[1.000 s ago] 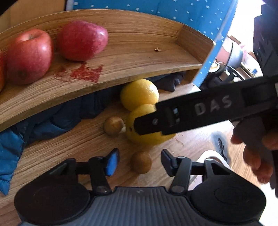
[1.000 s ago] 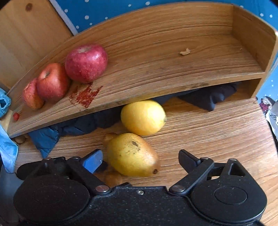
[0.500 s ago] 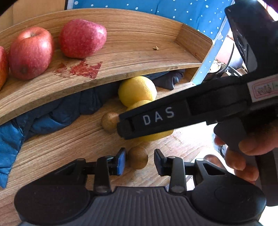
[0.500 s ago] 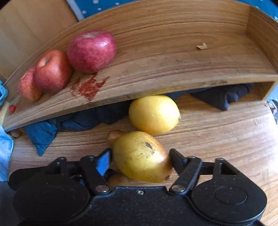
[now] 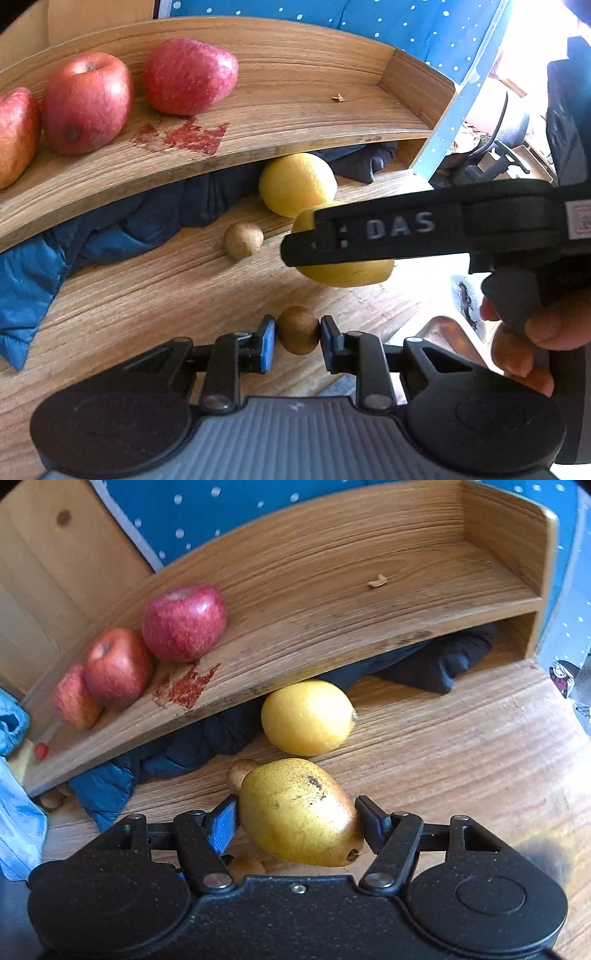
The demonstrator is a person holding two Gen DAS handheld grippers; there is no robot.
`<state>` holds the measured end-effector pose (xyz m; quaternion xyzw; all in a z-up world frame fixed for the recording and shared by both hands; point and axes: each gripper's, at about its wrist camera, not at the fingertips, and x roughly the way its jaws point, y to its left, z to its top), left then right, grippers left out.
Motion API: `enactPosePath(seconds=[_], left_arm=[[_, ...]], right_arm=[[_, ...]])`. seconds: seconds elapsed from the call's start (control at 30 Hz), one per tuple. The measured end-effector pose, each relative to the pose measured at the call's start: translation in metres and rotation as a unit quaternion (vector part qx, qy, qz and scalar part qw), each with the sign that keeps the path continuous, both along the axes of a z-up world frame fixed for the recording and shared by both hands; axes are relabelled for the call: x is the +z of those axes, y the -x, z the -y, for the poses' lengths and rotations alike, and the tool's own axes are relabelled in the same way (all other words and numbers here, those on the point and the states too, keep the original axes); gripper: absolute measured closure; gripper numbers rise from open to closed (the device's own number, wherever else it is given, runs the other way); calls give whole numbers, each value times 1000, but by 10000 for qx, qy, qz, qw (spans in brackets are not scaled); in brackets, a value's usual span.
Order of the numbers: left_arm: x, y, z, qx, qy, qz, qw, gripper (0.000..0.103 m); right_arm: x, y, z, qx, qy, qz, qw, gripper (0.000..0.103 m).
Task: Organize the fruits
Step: 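Grasp a yellow pear with the right tool while the left tool grasps a small brown fruit, then carry the pear and small fruit onto the tray and open both tools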
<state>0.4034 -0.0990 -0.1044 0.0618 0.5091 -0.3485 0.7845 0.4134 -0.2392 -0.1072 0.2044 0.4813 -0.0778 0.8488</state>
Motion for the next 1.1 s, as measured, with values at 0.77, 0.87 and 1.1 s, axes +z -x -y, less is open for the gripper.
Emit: enactPosePath(seconds=[0.77,0.87,1.1], left_arm=[[19,37,15,-128,87,-156,9998,75],[18,43,16,-113,35,-202,9997,75],[16,57,23,-24,-302,-285,9991,75]], right_arm=[[45,156,2,-501,408,573,9963,34],[39,165,-1,-534,481,484,9962,34],[29,168,-5,-361,733,366,9960,34]])
